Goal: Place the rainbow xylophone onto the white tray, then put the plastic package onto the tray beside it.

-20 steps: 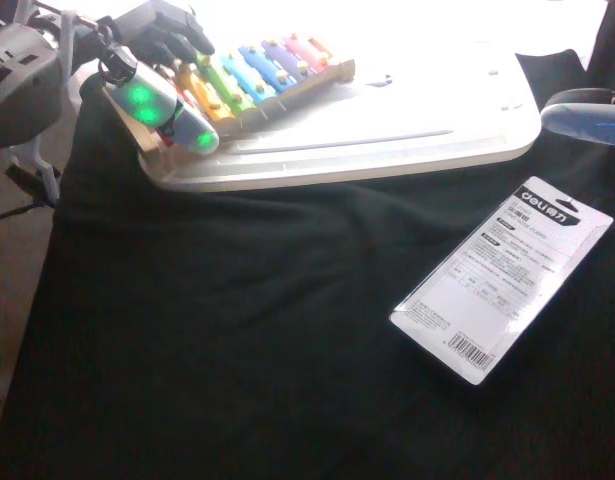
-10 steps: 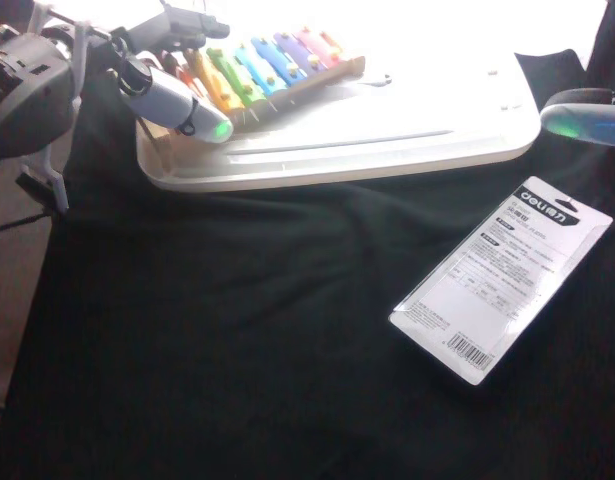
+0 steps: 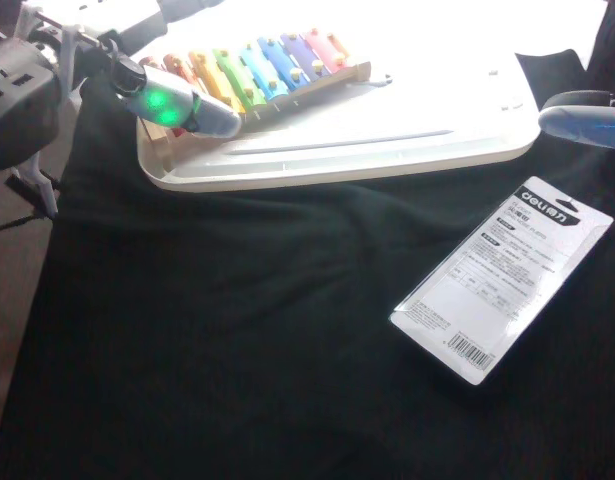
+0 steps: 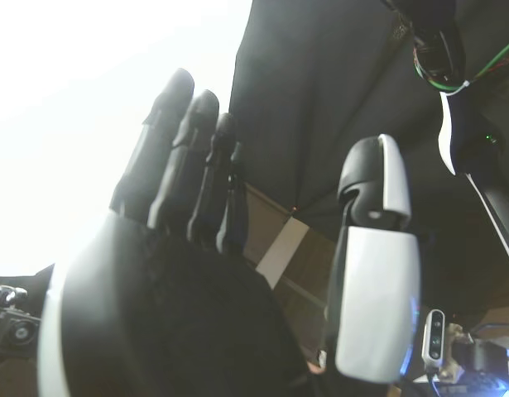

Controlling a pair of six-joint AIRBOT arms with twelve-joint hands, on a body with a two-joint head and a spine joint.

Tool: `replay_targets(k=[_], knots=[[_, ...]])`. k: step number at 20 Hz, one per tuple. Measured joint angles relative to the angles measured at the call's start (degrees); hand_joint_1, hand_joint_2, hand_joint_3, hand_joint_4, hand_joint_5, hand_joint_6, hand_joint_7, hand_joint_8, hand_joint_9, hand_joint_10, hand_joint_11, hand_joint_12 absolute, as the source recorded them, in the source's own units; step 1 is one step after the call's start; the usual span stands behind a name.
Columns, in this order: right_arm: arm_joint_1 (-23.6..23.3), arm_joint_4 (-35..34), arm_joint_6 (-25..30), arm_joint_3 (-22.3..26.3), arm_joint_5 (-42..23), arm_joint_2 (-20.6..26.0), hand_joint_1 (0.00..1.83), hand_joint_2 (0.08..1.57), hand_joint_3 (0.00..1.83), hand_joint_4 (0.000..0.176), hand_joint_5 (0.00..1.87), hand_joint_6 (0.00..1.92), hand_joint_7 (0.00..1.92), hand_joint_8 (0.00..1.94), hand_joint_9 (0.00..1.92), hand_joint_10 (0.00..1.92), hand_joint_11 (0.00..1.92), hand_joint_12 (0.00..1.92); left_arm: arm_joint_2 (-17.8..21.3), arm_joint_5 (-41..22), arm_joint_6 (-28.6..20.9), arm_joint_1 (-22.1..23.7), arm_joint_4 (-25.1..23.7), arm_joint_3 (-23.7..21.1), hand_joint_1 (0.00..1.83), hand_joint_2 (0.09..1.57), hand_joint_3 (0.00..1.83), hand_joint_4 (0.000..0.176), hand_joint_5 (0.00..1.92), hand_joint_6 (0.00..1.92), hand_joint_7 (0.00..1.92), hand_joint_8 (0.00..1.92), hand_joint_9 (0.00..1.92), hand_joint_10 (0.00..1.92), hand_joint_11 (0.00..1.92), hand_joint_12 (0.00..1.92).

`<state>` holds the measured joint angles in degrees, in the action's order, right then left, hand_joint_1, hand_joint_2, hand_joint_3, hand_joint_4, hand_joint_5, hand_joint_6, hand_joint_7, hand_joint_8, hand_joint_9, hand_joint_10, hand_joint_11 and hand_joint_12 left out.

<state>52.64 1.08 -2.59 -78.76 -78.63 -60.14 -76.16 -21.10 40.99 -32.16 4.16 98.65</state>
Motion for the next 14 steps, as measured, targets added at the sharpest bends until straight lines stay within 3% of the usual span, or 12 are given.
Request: replay_targets(k=[1, 6, 11, 12, 13, 14], knots=[[0.0, 0.0, 0.0, 0.0, 0.0, 0.0, 1.08, 0.85, 0.00, 0.032, 0.39, 0.00, 0.57, 0.00, 0.56, 0.00, 0.44, 0.18, 0.6, -0.4, 0.0, -0.1, -0.8, -0.9, 0.83, 0.77, 0.00, 0.176, 0.00, 0.00, 0.00, 0.00, 0.00, 0.00, 0.00, 0.01], [0.0, 0.0, 0.0, 0.1, 0.0, 0.0, 1.06, 0.80, 0.00, 0.070, 0.31, 0.00, 0.48, 0.00, 0.48, 0.00, 0.37, 0.15, 2.5, -2.1, 0.4, -0.5, -1.9, -2.7, 0.85, 0.76, 0.00, 0.175, 0.00, 0.00, 0.00, 0.00, 0.00, 0.00, 0.01, 0.00], [0.0, 0.0, 0.0, 0.1, 0.1, 0.0, 0.92, 0.78, 0.00, 0.060, 0.34, 0.01, 0.45, 0.00, 0.49, 0.00, 0.35, 0.15, 5.1, -2.4, 1.0, -1.4, -2.6, -5.9, 0.84, 0.74, 0.00, 0.176, 0.00, 0.00, 0.00, 0.00, 0.00, 0.00, 0.00, 0.00], [0.0, 0.2, 0.0, 0.2, 0.2, 0.2, 0.91, 0.77, 0.00, 0.068, 0.33, 0.00, 0.44, 0.00, 0.47, 0.00, 0.34, 0.14, 6.1, -2.7, 1.6, -1.5, -2.7, -7.2, 0.81, 0.74, 0.00, 0.176, 0.00, 0.00, 0.00, 0.00, 0.00, 0.00, 0.00, 0.00], [0.0, 1.4, 0.0, 0.5, 1.1, 0.9, 0.92, 0.75, 0.00, 0.093, 0.32, 0.00, 0.42, 0.00, 0.44, 0.00, 0.32, 0.14, 7.7, -3.0, 2.4, -1.6, -3.0, -9.1, 0.84, 0.75, 0.00, 0.176, 0.00, 0.00, 0.00, 0.00, 0.00, 0.00, 0.00, 0.00], [0.0, 6.0, 0.0, 0.6, 4.0, 2.8, 0.92, 0.74, 0.00, 0.098, 0.30, 0.00, 0.41, 0.00, 0.42, 0.00, 0.32, 0.13, 10.4, -4.3, 2.6, -1.6, -5.3, -11.6, 0.86, 0.75, 0.00, 0.176, 0.00, 0.00, 0.00, 0.00, 0.00, 0.00, 0.00, 0.00]])
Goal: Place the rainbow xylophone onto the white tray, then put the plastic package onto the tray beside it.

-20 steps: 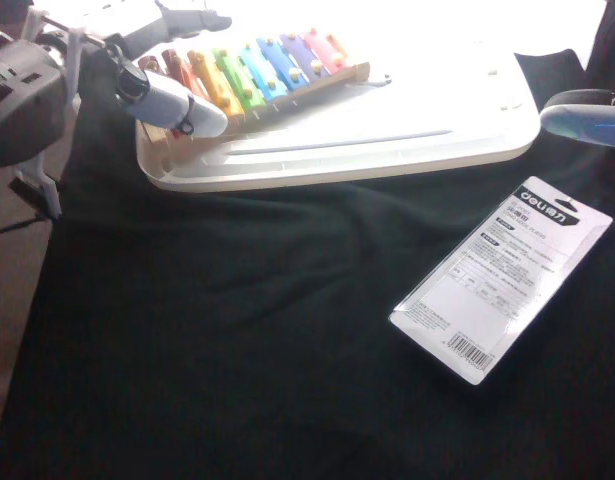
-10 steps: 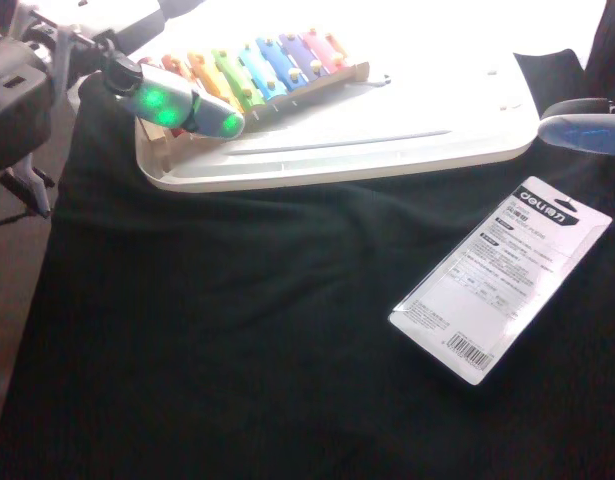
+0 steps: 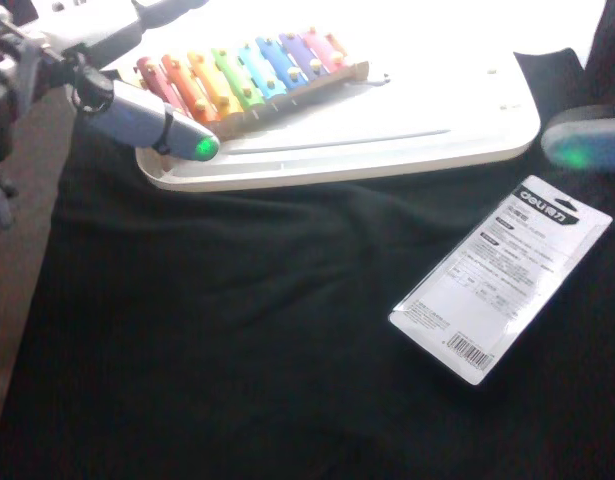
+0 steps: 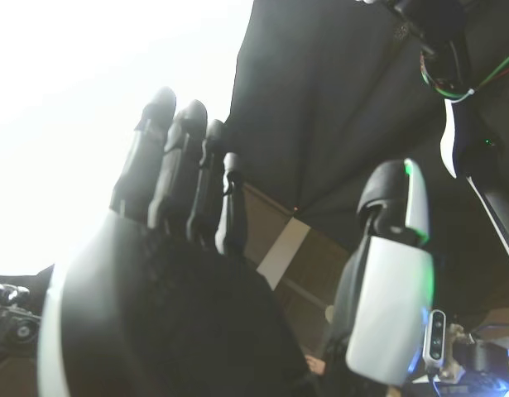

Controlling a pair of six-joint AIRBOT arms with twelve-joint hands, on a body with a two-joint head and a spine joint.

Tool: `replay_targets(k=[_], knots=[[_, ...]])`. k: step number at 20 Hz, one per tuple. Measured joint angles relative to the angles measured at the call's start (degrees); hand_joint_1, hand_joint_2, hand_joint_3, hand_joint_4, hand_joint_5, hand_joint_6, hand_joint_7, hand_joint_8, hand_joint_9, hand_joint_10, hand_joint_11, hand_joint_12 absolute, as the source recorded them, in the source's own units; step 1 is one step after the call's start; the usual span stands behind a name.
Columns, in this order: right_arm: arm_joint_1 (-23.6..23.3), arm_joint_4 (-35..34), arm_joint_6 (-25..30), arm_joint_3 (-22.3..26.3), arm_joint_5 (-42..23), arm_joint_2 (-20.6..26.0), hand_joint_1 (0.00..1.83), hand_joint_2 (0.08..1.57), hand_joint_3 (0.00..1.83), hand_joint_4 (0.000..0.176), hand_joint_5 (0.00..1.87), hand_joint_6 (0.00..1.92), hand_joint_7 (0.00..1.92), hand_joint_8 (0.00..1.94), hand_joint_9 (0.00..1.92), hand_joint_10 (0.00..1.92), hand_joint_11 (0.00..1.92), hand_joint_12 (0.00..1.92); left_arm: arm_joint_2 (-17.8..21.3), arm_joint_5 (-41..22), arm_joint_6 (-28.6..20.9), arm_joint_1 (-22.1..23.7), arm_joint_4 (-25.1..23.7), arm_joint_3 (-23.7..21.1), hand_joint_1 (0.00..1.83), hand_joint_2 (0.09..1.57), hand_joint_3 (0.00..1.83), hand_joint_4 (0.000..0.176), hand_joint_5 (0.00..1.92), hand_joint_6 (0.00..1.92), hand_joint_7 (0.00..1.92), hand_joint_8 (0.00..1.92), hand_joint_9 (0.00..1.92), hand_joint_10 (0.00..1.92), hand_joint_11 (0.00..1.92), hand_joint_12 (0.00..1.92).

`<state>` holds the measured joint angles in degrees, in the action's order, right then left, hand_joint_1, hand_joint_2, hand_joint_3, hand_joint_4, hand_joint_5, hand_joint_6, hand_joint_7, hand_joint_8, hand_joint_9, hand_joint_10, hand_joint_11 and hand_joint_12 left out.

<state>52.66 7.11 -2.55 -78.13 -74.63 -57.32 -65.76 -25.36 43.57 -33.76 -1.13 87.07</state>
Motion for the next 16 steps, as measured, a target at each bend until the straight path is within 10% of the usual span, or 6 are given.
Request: replay_targets(k=[7, 11, 14, 16], knots=[[-0.2, 6.3, 5.0, -0.7, 7.5, 2.0, 0.91, 0.66, 0.00, 0.101, 0.22, 0.00, 0.26, 0.00, 0.27, 0.00, 0.23, 0.10, 4.2, -4.6, 0.4, -0.1, -3.8, -5.9, 0.86, 0.75, 0.00, 0.176, 0.00, 0.00, 0.00, 0.00, 0.00, 0.00, 0.00, 0.00], [-0.2, 9.3, 5.8, -0.7, 10.0, 3.2, 0.92, 0.64, 0.00, 0.046, 0.21, 0.00, 0.21, 0.00, 0.22, 0.00, 0.25, 0.12, 5.5, -6.2, 0.4, 0.0, -4.3, -6.5, 0.85, 0.74, 0.00, 0.176, 0.00, 0.00, 0.00, 0.00, 0.00, 0.00, 0.00, 0.00], [-0.2, 11.2, 6.5, -0.7, 10.6, 3.2, 0.90, 0.63, 0.00, 0.063, 0.19, 0.00, 0.17, 0.00, 0.16, 0.00, 0.20, 0.10, 6.3, -7.1, 0.4, 0.0, -4.7, -7.4, 0.87, 0.74, 0.00, 0.176, 0.00, 0.00, 0.00, 0.00, 0.00, 0.00, 0.00, 0.00], [-0.2, 12.4, 7.0, -0.7, 10.9, 3.2, 0.91, 0.62, 0.00, 0.009, 0.18, 0.00, 0.12, 0.00, 0.12, 0.00, 0.19, 0.10, 6.6, -7.3, 0.4, 0.2, -5.1, -7.9, 0.88, 0.71, 0.00, 0.176, 0.00, 0.00, 0.00, 0.00, 0.00, 0.00, 0.00, 0.00]])
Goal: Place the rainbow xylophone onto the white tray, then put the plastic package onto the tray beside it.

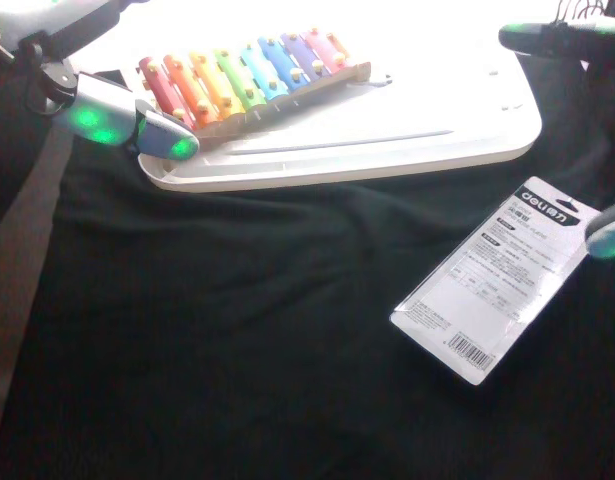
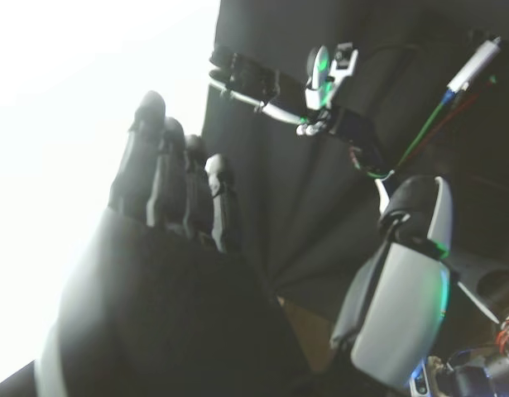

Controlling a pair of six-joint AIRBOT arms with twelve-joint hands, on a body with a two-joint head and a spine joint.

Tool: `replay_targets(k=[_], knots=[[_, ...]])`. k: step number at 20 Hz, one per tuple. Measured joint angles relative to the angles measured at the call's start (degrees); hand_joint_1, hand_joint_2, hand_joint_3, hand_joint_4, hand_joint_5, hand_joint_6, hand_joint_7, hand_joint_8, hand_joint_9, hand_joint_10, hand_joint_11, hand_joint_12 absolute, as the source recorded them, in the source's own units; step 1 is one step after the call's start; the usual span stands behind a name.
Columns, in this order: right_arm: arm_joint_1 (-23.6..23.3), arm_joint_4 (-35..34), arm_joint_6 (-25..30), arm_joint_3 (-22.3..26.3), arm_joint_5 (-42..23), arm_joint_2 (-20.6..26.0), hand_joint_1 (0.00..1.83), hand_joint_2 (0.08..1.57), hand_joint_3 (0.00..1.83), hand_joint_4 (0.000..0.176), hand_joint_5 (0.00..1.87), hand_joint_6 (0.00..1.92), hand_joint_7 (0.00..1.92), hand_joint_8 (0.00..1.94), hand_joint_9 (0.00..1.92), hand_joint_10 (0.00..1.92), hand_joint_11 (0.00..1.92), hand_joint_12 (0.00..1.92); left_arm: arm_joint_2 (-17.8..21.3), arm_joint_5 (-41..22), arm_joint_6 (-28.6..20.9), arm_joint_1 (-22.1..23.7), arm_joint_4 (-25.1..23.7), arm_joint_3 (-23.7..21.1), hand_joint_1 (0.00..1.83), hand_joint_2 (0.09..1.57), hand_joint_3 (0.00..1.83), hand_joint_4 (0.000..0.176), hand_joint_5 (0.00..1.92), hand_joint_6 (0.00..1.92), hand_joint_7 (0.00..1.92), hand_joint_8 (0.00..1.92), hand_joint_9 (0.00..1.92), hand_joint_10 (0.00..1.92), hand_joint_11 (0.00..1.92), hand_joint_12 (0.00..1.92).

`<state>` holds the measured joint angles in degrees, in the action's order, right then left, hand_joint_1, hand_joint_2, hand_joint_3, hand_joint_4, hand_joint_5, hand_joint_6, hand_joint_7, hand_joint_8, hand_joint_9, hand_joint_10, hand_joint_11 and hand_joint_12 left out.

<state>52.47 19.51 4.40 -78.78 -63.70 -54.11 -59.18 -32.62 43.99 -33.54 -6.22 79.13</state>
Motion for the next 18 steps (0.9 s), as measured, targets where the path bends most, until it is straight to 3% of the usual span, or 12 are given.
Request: replay_targets(k=[2, 4, 7, 8, 9, 10, 11, 12, 13, 15, 18], knots=[[0.0, 1.6, 0.7, 0.0, 1.2, 0.0, 0.90, 0.61, 0.00, 0.000, 0.17, 0.00, 0.10, 0.01, 0.11, 0.00, 0.20, 0.10, 0.8, -0.4, 0.0, 0.4, -0.9, -0.8, 0.87, 0.71, 0.00, 0.176, 0.00, 0.00, 0.00, 0.00, 0.00, 0.00, 0.00, 0.00], [0.0, 2.7, 1.0, 0.0, 2.3, 0.0, 0.95, 0.68, 0.01, 0.019, 0.12, 0.00, 0.12, 0.00, 0.13, 0.00, 0.17, 0.09, 1.9, -0.8, 0.0, 0.5, -1.1, -1.4, 0.87, 0.71, 0.00, 0.176, 0.00, 0.00, 0.00, 0.00, 0.00, 0.00, 0.00, 0.00], [0.0, 4.0, 1.4, 0.2, 3.4, -0.1, 0.96, 0.68, 0.01, 0.020, 0.11, 0.00, 0.14, 0.01, 0.14, 0.01, 0.15, 0.09, 3.4, -1.1, 0.3, 0.5, -1.1, -3.0, 0.87, 0.72, 0.00, 0.176, 0.00, 0.00, 0.00, 0.00, 0.00, 0.00, 0.00, 0.00], [0.0, 4.0, 1.4, 0.2, 3.5, -0.2, 0.98, 0.69, 0.01, 0.036, 0.11, 0.00, 0.13, 0.00, 0.11, 0.00, 0.12, 0.07, 3.6, -1.4, 0.5, 0.6, -1.4, -3.2, 0.88, 0.72, 0.00, 0.176, 0.00, 0.00, 0.00, 0.00, 0.00, 0.00, 0.00, 0.00], [0.0, 4.2, 1.4, 0.2, 3.7, -0.3, 0.97, 0.68, 0.01, 0.078, 0.13, 0.01, 0.13, 0.00, 0.10, 0.00, 0.10, 0.06, 3.8, -1.8, 1.0, 0.6, -1.4, -3.8, 0.88, 0.72, 0.00, 0.176, 0.00, 0.00, 0.00, 0.00, 0.00, 0.00, 0.00, 0.00], [0.0, 4.8, 1.4, 0.2, 4.3, -0.5, 0.96, 0.69, 0.01, 0.070, 0.12, 0.00, 0.12, 0.00, 0.08, 0.00, 0.10, 0.06, 3.8, -2.2, 1.3, 0.6, -1.4, -4.3, 0.87, 0.72, 0.00, 0.176, 0.00, 0.00, 0.00, 0.00, 0.00, 0.00, 0.00, 0.00], [0.0, 5.3, 1.4, 0.2, 4.6, -0.7, 0.93, 0.68, 0.00, 0.030, 0.12, 0.00, 0.13, 0.01, 0.11, 0.01, 0.16, 0.09, 4.1, -2.4, 1.3, 0.6, -1.6, -4.8, 0.88, 0.72, 0.00, 0.176, 0.00, 0.00, 0.00, 0.00, 0.00, 0.00, 0.00, 0.00], [0.0, 6.1, 1.6, 0.2, 5.1, -0.8, 0.90, 0.65, 0.00, 0.009, 0.15, 0.00, 0.18, 0.00, 0.18, 0.01, 0.25, 0.10, 4.2, -2.9, 1.3, 0.6, -2.1, -4.9, 0.85, 0.72, 0.00, 0.176, 0.00, 0.00, 0.00, 0.00, 0.00, 0.00, 0.00, 0.00], [0.0, 6.6, 2.1, 0.2, 5.9, -1.2, 0.87, 0.63, 0.00, 0.000, 0.17, 0.00, 0.23, 0.00, 0.24, 0.01, 0.31, 0.10, 4.4, -3.3, 1.4, 0.6, -2.2, -5.1, 0.85, 0.72, 0.00, 0.176, 0.00, 0.00, 0.00, 0.00, 0.00, 0.00, 0.00, 0.00], [0.0, 8.7, 3.3, 0.2, 7.2, -2.0, 0.88, 0.62, 0.00, 0.006, 0.16, 0.00, 0.24, 0.00, 0.26, 0.01, 0.31, 0.09, 4.7, -4.1, 1.5, 0.6, -2.1, -5.6, 0.87, 0.73, 0.00, 0.176, 0.00, 0.00, 0.00, 0.00, 0.00, 0.00, 0.00, 0.00], [0.0, 11.4, 4.9, 0.1, 8.5, -3.4, 0.81, 0.64, 0.01, 0.000, 0.13, 0.00, 0.22, 0.00, 0.25, 0.00, 0.26, 0.07, 4.9, -4.4, 1.7, 0.6, -2.3, -5.6, 0.85, 0.72, 0.00, 0.176, 0.00, 0.00, 0.00, 0.00, 0.00, 0.00, 0.00, 0.00]])
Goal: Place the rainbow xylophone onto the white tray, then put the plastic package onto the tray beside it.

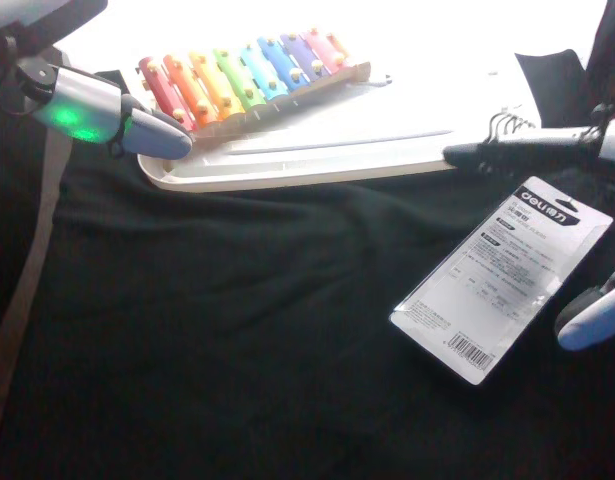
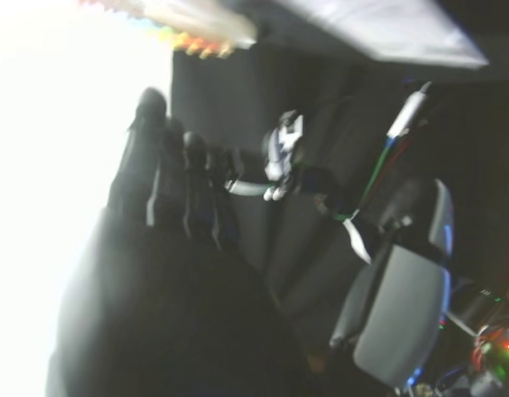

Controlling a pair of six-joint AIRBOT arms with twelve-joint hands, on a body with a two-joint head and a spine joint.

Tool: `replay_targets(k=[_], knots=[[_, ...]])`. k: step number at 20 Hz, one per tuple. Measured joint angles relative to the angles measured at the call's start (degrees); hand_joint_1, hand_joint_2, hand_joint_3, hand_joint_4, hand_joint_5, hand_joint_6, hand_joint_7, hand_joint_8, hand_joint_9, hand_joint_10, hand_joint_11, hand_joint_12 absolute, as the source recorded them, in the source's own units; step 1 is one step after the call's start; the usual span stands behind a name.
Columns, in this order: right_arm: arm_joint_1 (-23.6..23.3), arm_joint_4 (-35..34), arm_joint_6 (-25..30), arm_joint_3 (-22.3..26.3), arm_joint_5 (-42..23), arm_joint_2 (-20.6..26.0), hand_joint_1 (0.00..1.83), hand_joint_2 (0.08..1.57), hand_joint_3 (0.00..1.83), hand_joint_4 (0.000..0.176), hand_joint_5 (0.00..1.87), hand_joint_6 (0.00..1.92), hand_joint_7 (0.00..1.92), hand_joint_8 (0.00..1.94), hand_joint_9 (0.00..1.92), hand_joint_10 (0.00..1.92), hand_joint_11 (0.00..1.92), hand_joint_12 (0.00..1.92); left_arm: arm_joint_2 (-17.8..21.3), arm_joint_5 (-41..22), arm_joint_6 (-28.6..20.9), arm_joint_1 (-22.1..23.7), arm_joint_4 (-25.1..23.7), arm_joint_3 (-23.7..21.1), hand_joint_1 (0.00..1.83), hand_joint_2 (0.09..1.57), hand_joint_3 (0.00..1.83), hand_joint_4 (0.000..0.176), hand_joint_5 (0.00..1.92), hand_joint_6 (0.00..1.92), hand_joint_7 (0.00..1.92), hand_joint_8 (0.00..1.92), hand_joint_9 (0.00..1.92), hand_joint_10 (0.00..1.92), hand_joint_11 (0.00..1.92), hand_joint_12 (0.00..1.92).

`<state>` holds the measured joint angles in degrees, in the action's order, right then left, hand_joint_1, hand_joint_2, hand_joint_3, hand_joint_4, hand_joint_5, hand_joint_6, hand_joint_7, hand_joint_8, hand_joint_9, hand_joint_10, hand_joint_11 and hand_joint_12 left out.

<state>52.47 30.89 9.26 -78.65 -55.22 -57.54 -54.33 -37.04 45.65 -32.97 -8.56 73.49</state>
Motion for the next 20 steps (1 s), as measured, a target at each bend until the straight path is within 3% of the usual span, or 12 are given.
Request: replay_targets(k=[1, 2, 4, 6, 7, 8, 9, 10, 13, 14, 16, 20], knots=[[0.0, 0.5, 0.2, 0.0, 0.2, 0.0, 0.79, 0.64, 0.00, 0.000, 0.12, 0.00, 0.21, 0.00, 0.25, 0.00, 0.26, 0.06, 0.0, 0.0, 0.0, 0.0, 0.0, 0.0, 0.83, 0.72, 0.00, 0.176, 0.00, 0.00, 0.00, 0.00, 0.00, 0.00, 0.00, 0.00], [0.0, 0.7, 1.0, -0.2, 0.3, 0.1, 0.80, 0.62, 0.00, 0.042, 0.11, 0.00, 0.20, 0.00, 0.23, 0.00, 0.24, 0.06, 0.2, 0.0, 0.0, 0.0, 0.0, 0.0, 0.85, 0.72, 0.00, 0.176, 0.00, 0.00, 0.00, 0.00, 0.00, 0.00, 0.00, 0.00], [0.0, 1.9, 1.4, -0.3, 1.2, 0.2, 0.77, 0.62, 0.00, 0.043, 0.10, 0.00, 0.20, 0.00, 0.23, 0.00, 0.24, 0.06, 0.2, 0.0, 0.0, 0.0, 0.1, 0.0, 0.84, 0.72, 0.00, 0.176, 0.00, 0.00, 0.00, 0.00, 0.00, 0.00, 0.00, 0.00], [0.0, 3.3, 1.6, -0.3, 1.7, 0.2, 0.75, 0.62, 0.00, 0.021, 0.11, 0.00, 0.21, 0.01, 0.26, 0.01, 0.28, 0.08, 0.2, 0.0, 0.0, 0.0, 0.0, 0.0, 0.83, 0.72, 0.00, 0.176, 0.00, 0.00, 0.00, 0.00, 0.00, 0.00, 0.00, 0.00], [0.0, 3.5, 1.7, -0.3, 2.0, 0.2, 0.74, 0.61, 0.00, 0.036, 0.11, 0.00, 0.21, 0.00, 0.26, 0.01, 0.28, 0.08, 0.2, 0.0, 0.1, 0.0, 0.0, 0.0, 0.85, 0.72, 0.00, 0.176, 0.00, 0.00, 0.00, 0.00, 0.00, 0.00, 0.00, 0.00], [0.0, 3.7, 2.0, -0.3, 2.1, 0.2, 0.73, 0.61, 0.00, 0.037, 0.11, 0.00, 0.21, 0.00, 0.25, 0.01, 0.28, 0.08, 0.2, 0.0, 0.0, 0.0, 0.0, 0.0, 0.86, 0.72, 0.00, 0.176, 0.00, 0.00, 0.00, 0.00, 0.00, 0.00, 0.00, 0.00], [0.0, 4.0, 2.5, -0.3, 2.4, 0.2, 0.75, 0.60, 0.00, 0.066, 0.10, 0.00, 0.21, 0.00, 0.24, 0.00, 0.25, 0.08, 0.2, 0.0, 0.1, 0.0, 0.0, 0.0, 0.86, 0.73, 0.00, 0.176, 0.00, 0.00, 0.00, 0.00, 0.00, 0.00, 0.00, 0.00], [0.0, 4.6, 2.8, -0.3, 2.6, 0.2, 0.75, 0.59, 0.00, 0.076, 0.08, 0.00, 0.21, 0.00, 0.24, 0.00, 0.26, 0.08, 0.2, 0.0, 0.1, 0.0, 0.0, 0.0, 0.86, 0.73, 0.00, 0.176, 0.00, 0.00, 0.00, 0.00, 0.00, 0.00, 0.00, 0.00], [0.0, 6.5, 4.1, -0.8, 3.3, 0.2, 0.79, 0.57, 0.00, 0.064, 0.10, 0.01, 0.24, 0.01, 0.28, 0.01, 0.28, 0.10, 0.2, 0.0, 0.3, 0.0, 0.0, 0.0, 0.87, 0.73, 0.00, 0.176, 0.00, 0.00, 0.00, 0.00, 0.00, 0.00, 0.00, 0.00], [0.0, 6.8, 4.5, -1.2, 3.8, 0.2, 0.77, 0.58, 0.00, 0.081, 0.10, 0.01, 0.25, 0.01, 0.29, 0.02, 0.29, 0.11, 0.2, 0.1, 0.3, 0.0, 0.0, 0.0, 0.84, 0.73, 0.00, 0.176, 0.00, 0.00, 0.00, 0.00, 0.00, 0.00, 0.00, 0.00], [0.0, 7.5, 4.8, -1.5, 4.3, 0.2, 0.75, 0.62, 0.01, 0.068, 0.10, 0.01, 0.25, 0.01, 0.28, 0.01, 0.27, 0.10, 0.2, 0.1, 0.3, 0.0, 0.0, 0.0, 0.85, 0.73, 0.00, 0.176, 0.00, 0.00, 0.00, 0.00, 0.00, 0.00, 0.00, 0.00], [0.0, 9.3, 6.1, -2.8, 5.6, -0.2, 0.78, 0.65, 0.02, 0.091, 0.11, 0.00, 0.25, 0.01, 0.26, 0.00, 0.23, 0.10, 0.2, 0.8, 0.5, 0.0, 0.2, -0.1, 0.85, 0.74, 0.00, 0.176, 0.00, 0.00, 0.00, 0.00, 0.00, 0.00, 0.00, 0.00]])
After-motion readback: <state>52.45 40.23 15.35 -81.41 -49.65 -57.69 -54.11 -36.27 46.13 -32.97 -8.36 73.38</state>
